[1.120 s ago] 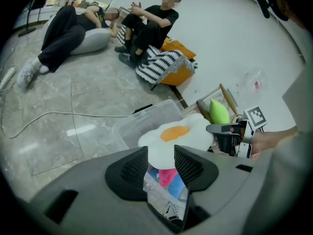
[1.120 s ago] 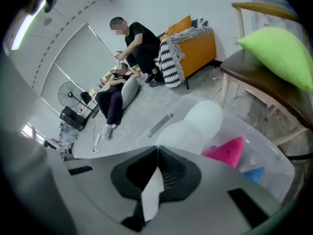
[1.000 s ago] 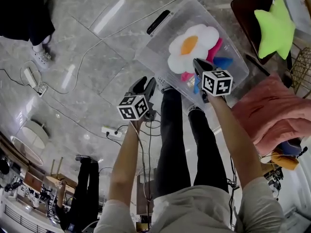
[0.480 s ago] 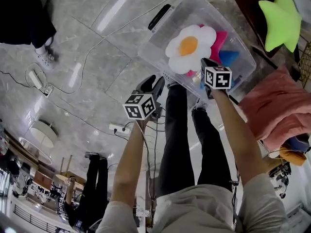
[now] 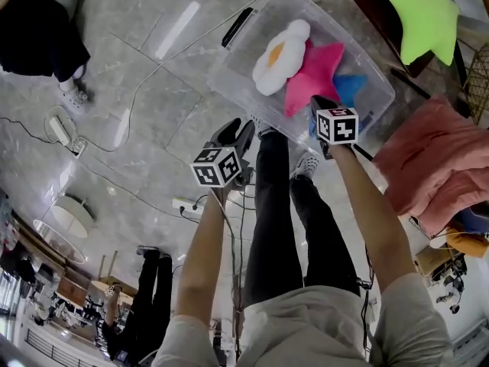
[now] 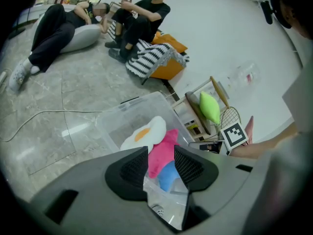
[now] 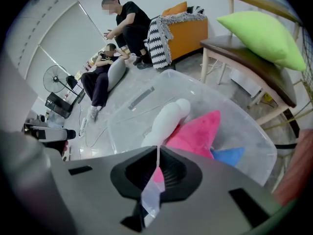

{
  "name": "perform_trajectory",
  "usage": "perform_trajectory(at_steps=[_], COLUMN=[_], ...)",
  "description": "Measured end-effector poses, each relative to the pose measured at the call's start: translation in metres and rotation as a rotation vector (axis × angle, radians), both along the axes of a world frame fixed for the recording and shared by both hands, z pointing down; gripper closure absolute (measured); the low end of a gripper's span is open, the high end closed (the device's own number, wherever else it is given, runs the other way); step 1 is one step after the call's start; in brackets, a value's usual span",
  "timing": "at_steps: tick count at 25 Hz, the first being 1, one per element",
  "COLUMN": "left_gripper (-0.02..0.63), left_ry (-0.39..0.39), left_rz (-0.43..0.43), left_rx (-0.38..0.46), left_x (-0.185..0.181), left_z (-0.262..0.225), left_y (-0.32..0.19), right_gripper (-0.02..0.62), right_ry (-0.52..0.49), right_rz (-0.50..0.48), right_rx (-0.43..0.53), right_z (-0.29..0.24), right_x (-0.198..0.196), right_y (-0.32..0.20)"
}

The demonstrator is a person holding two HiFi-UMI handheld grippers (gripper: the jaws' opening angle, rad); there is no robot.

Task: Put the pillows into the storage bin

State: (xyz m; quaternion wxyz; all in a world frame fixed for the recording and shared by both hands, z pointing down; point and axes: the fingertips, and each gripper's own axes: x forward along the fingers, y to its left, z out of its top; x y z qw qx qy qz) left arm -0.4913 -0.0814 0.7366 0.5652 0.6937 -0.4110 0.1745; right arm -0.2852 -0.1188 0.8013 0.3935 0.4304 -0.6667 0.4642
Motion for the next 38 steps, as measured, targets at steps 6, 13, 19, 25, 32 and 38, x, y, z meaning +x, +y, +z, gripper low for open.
perform_trajectory(at_steps=[6, 13, 19, 25, 32, 38], left_gripper=[0.448, 0.448, 0.448, 0.448, 0.448, 0.448], left_ry=[-0.008, -0.036, -0.051, -0.102, -0.124, -0.148], left_rz=[0.064, 0.088, 0.158, 0.22, 0.254, 0.25], left_rx=[0.035, 0.144, 0.246, 0.32, 0.434, 0.467], left_x=[0.042, 0.088, 0.136, 0.171, 0.199, 0.225], left_z=[-0.031, -0.104, -0.188, -0.28, -0.347, -0.37], left_y=[0.033, 0.069, 0.119, 0.179, 0.215, 0.23], right_gripper=[0.583, 0.583, 0.583, 0.584, 0.588, 0.589], right_ry=[0.007, -0.095, -0.086, -0.141, -0.19, -0.213], right_rz=[0.019, 0.169, 0.225, 0.178, 0.187, 0.203], right_rx=[0.081, 0.208, 0.3, 0.34, 0.424, 0.473], right_z=[-0.041, -0.156, -0.248, -0.325, -0.379, -0.41], right_x=[0.042, 0.104, 0.17, 0.189, 0.181, 0.18], right_y=[0.053, 0.125, 0.208, 0.281, 0.307, 0.313])
